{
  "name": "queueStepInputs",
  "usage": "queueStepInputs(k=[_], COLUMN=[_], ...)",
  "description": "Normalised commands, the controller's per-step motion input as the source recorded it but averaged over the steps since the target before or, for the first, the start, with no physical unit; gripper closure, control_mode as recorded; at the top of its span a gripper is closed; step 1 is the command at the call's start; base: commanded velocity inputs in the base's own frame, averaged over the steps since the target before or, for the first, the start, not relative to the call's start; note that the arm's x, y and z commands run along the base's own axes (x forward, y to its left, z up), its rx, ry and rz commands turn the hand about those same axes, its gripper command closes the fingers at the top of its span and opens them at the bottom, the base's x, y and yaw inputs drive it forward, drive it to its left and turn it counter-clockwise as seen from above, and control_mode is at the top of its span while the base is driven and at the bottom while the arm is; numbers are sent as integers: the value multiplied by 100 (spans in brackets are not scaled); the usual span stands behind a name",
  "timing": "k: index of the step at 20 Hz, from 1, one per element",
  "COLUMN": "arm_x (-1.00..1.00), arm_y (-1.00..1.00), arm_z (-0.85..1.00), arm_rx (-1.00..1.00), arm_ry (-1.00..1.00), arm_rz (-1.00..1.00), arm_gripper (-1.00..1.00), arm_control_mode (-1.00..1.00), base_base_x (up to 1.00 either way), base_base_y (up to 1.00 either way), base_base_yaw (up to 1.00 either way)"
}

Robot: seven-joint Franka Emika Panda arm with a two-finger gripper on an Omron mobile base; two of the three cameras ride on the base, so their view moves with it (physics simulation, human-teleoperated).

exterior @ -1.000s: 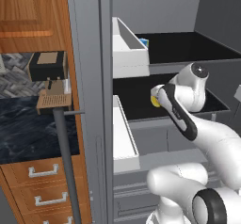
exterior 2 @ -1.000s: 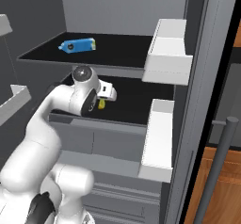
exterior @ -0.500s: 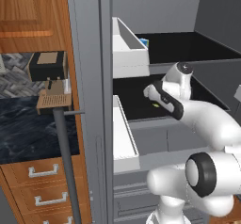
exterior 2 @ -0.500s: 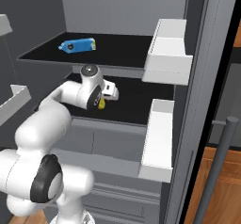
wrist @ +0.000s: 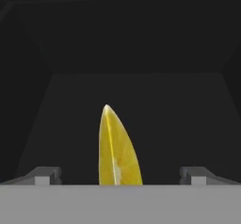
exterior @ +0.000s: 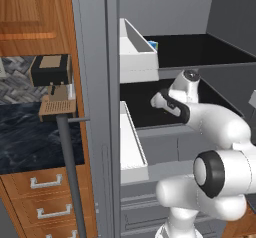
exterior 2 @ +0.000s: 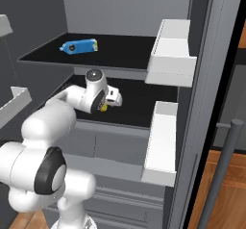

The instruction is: Take the lemon wedge from the fridge and place it on the plate with fish on the dining counter.

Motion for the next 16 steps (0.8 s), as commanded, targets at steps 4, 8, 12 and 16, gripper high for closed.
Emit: queueStepInputs(k=[4,8,12,16], arm_x=[17,18,4,0], arm_y=[0,0,1,11], arm_z=[-29,-32,-58,-60], arm_rx=[0,0,0,0], arm_ry=[1,1,4,0], arm_rz=[0,0,0,0], arm_gripper=[-100,-100,-100,100], arm_control_mode=[-100,-100,-100,-100], base_base_x=[0,0,0,0], base_base_y=[0,0,0,0], base_base_yaw=[0,0,0,0])
